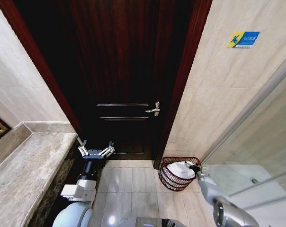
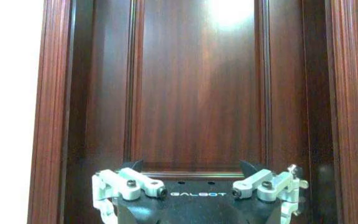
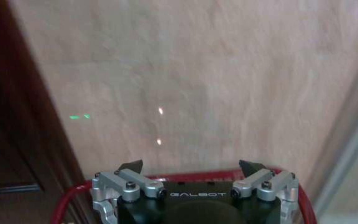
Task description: Discard the used towel into the hamper.
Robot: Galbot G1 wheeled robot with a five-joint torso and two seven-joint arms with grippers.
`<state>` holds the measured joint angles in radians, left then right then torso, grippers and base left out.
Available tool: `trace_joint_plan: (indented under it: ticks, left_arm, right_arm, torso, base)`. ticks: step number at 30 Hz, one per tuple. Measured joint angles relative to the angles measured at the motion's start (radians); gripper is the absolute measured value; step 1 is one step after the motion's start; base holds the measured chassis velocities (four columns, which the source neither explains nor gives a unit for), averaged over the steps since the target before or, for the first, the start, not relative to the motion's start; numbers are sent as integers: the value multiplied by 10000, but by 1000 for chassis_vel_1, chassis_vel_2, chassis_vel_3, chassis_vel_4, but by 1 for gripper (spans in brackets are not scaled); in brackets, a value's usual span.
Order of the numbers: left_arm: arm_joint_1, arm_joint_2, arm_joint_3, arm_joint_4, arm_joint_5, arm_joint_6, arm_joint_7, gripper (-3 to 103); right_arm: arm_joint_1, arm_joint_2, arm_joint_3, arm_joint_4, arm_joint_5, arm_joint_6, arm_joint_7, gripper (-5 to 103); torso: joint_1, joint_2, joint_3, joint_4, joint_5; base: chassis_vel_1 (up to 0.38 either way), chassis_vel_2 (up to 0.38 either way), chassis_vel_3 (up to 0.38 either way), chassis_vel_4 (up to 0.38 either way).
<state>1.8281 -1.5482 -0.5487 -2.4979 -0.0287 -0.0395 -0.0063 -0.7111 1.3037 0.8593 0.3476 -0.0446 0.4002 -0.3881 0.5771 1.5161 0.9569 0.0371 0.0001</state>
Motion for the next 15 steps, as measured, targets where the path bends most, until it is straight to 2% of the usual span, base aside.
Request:
trace_joint_plan:
  ticks: [1, 4, 5, 8, 9, 12, 13, 15]
  left_arm:
    - [0, 0, 0, 0, 0, 0, 0, 100]
    - [0, 0, -1, 0, 0, 0, -2, 100]
    - [0, 0, -1, 0, 0, 0, -2, 100]
    - [0, 0, 0, 0, 0, 0, -1, 100]
    - [0, 0, 0, 0, 0, 0, -1, 100]
    - [0, -1, -1, 0, 0, 0, -1, 100]
    - [0, -1, -1, 0, 0, 0, -1, 100]
    - [0, 0, 0, 0, 0, 0, -1, 100]
  right_arm:
    - [0, 0, 0, 0, 0, 0, 0, 100]
    - [-1265, 122, -892, 1787, 917, 161, -139, 100]
    - [-1265, 122, -892, 1787, 917, 161, -139, 100]
    - [-2745, 184, -1752, 4432, 1991, -357, -17, 100]
    - [-2745, 184, -1752, 4432, 1991, -357, -17, 100]
    - [-3968, 348, -1982, 7046, 2416, -884, 505, 100]
    - [-3968, 348, -1982, 7046, 2416, -884, 505, 100]
    - [-4703, 424, -1990, 8535, 2624, -1211, 801, 100]
  torso:
    - [0, 0, 0, 0, 0]
    - [-1, 0, 1, -3, 3]
    - [-1, 0, 1, -3, 3]
    - [-2, 1, -1, -4, -6]
    - [-2, 1, -1, -4, -6]
    - [-1, 1, -1, -1, -3]
    - [-1, 1, -1, -1, -3]
    - [-1, 0, -1, 0, -2]
  base:
    - [0, 0, 0, 0]
    - [0, 0, 0, 0]
    - [0, 0, 0, 0]
    - [0, 0, 0, 0]
    - [0, 0, 0, 0]
    - [0, 0, 0, 0]
    - [0, 0, 0, 0]
    - [0, 0, 0, 0]
